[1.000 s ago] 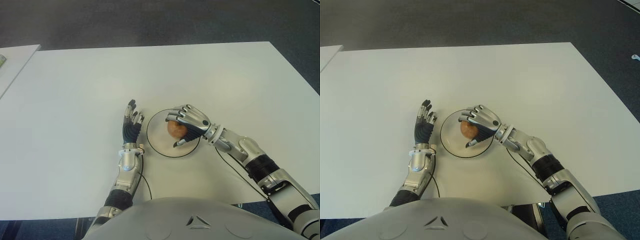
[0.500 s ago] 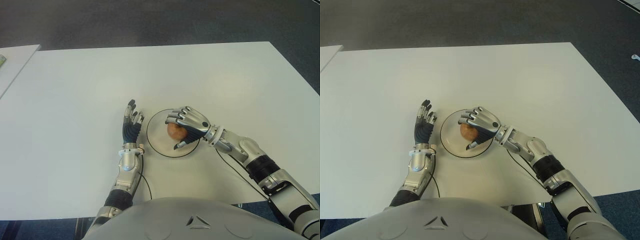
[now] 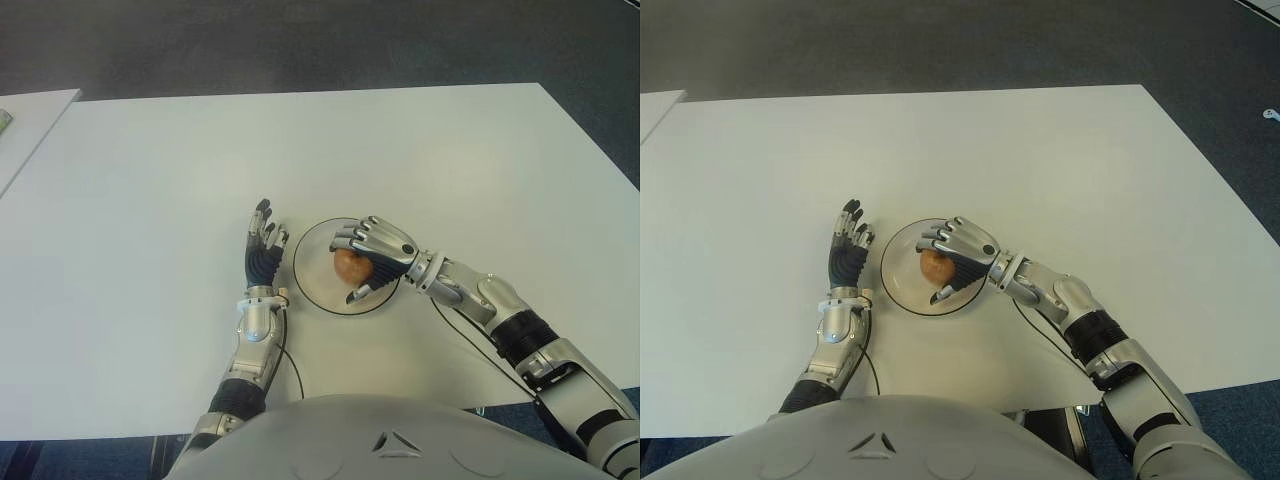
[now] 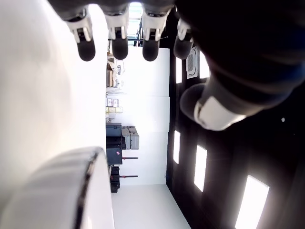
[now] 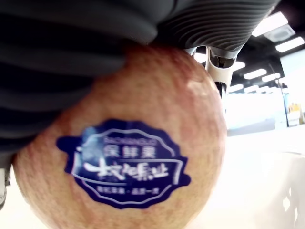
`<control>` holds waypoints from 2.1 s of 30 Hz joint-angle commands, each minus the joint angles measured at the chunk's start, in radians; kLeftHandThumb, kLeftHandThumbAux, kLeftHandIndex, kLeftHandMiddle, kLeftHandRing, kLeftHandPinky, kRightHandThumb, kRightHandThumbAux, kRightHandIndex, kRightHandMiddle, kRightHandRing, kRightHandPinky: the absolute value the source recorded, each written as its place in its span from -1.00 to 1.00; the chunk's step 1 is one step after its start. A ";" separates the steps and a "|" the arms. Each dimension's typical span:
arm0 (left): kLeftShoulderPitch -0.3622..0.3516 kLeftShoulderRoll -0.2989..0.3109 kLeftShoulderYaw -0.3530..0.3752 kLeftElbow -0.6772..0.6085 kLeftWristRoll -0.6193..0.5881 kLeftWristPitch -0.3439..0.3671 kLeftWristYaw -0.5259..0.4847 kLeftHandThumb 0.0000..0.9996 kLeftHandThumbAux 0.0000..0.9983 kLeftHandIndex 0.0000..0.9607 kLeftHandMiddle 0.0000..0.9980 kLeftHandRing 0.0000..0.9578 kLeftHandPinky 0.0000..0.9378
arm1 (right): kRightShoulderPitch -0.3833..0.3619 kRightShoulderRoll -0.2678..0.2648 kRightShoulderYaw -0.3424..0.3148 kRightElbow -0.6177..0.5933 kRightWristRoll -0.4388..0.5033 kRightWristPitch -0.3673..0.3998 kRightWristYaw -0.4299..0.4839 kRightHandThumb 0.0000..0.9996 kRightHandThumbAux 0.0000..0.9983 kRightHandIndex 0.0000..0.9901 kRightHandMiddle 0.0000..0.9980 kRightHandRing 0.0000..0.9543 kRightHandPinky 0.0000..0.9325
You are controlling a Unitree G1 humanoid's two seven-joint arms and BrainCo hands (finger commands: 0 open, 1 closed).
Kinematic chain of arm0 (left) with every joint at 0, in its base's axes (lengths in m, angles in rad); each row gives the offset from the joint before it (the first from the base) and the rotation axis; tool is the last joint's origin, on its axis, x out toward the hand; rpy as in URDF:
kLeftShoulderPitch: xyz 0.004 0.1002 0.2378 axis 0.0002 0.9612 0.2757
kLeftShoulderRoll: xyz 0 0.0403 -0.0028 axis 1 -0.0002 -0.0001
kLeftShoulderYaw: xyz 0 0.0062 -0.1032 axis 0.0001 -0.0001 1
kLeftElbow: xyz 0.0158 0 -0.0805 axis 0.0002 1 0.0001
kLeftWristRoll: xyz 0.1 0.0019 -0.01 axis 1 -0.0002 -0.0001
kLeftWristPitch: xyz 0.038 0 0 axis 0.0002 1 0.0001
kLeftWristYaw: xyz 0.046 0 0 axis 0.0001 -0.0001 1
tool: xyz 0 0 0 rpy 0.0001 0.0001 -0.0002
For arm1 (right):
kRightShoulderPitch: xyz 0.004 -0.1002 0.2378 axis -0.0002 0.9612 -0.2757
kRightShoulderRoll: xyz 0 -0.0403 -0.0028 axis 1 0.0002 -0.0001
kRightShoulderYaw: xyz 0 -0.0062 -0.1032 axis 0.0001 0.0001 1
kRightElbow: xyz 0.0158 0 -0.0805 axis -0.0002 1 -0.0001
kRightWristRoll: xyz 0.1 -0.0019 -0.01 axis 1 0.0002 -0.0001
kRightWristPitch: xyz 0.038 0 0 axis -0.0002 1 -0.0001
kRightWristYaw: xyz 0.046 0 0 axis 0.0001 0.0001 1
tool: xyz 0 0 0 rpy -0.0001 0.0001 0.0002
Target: Put the apples into the plate.
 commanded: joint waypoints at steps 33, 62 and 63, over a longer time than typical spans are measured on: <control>0.090 -0.079 -0.007 0.099 -0.003 0.022 -0.003 -1.00 0.36 -0.84 -0.82 -0.84 -0.79 | -0.021 -0.022 -0.004 -0.018 0.002 -0.003 0.109 -0.96 -0.11 -1.00 -1.00 -1.00 -1.00; 0.102 -0.083 -0.017 0.065 0.003 0.052 0.003 -1.00 0.35 -0.85 -0.84 -0.85 -0.81 | -0.031 -0.026 -0.007 -0.018 0.007 -0.001 0.134 -0.92 -0.16 -1.00 -1.00 -1.00 -1.00; 0.102 -0.083 -0.017 0.066 0.001 0.052 0.001 -1.00 0.34 -0.85 -0.84 -0.85 -0.81 | -0.031 -0.026 -0.007 -0.018 0.007 -0.002 0.133 -0.92 -0.16 -1.00 -1.00 -1.00 -1.00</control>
